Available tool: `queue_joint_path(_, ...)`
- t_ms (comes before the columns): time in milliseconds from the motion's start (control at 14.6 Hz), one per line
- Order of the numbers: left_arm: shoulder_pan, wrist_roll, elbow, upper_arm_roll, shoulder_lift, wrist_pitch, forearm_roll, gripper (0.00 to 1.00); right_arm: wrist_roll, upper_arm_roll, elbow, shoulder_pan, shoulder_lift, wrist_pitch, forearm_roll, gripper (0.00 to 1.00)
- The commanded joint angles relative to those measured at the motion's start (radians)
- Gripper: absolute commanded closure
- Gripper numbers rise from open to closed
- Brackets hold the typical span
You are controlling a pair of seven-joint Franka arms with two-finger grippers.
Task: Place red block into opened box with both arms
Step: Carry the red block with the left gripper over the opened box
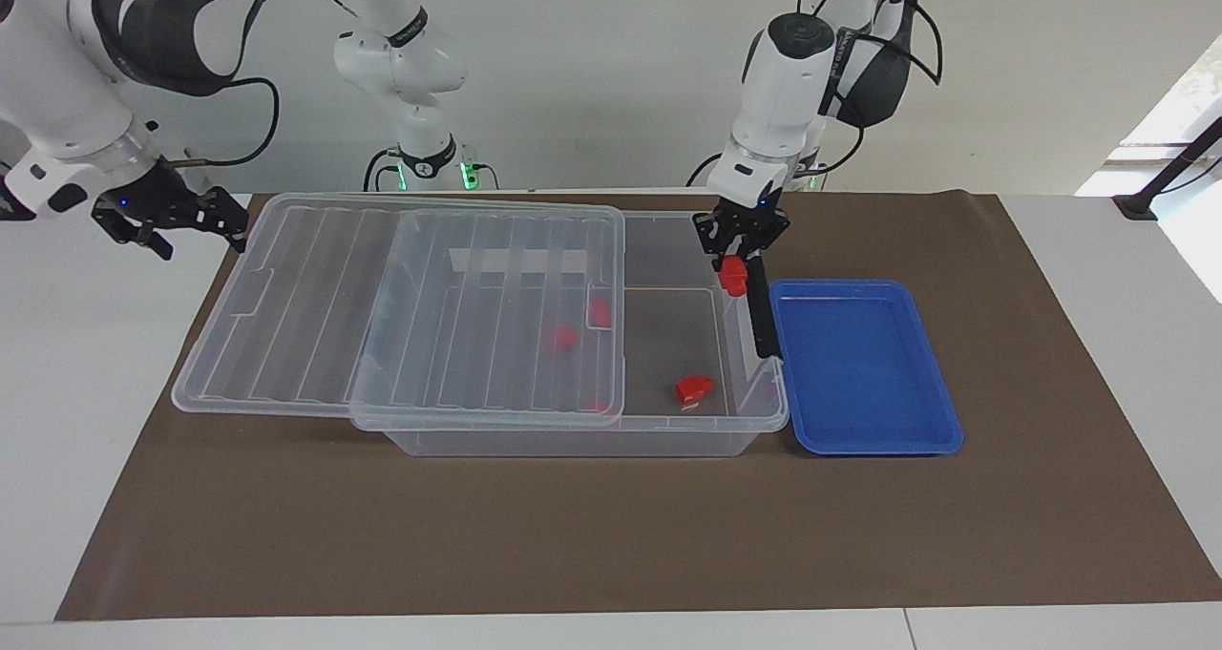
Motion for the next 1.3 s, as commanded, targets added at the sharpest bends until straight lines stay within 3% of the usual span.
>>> queue_joint_path(0,-0.045,-0.059,0.014,0.015,0.063,0.059,0.007,1.00,0.117,0.008,0.070,0.051,0.014,-0.078,0.003,0.00)
queue_joint_path(274,-0.068,-0.114,0.009,0.013,0.141,0.108,0.007,1.00,0.146,0.009,0.071,0.086,-0.006,-0.140,-0.001,0.00)
queue_joint_path(548,-0.088,-0.160,-0.019,0.013,0.207,0.206,0.007,1.00,0.184,0.009,0.025,0.083,-0.052,-0.098,0.003,0.00)
queue_joint_path(1097,-0.090,-0.162,-0.089,0.013,0.250,0.303,0.007,1.00,0.209,0.011,0.024,0.074,-0.046,-0.104,0.008,0.00)
queue_joint_path(1165,-0.087,-0.157,-0.103,0.013,0.248,0.308,0.007,0.94,0.209,0.008,0.022,0.074,-0.049,-0.104,0.008,0.00)
queue_joint_path(1234,-0.085,-0.159,-0.106,0.013,0.248,0.308,0.007,0.41,0.209,0.006,0.022,0.074,-0.051,-0.104,0.008,0.00)
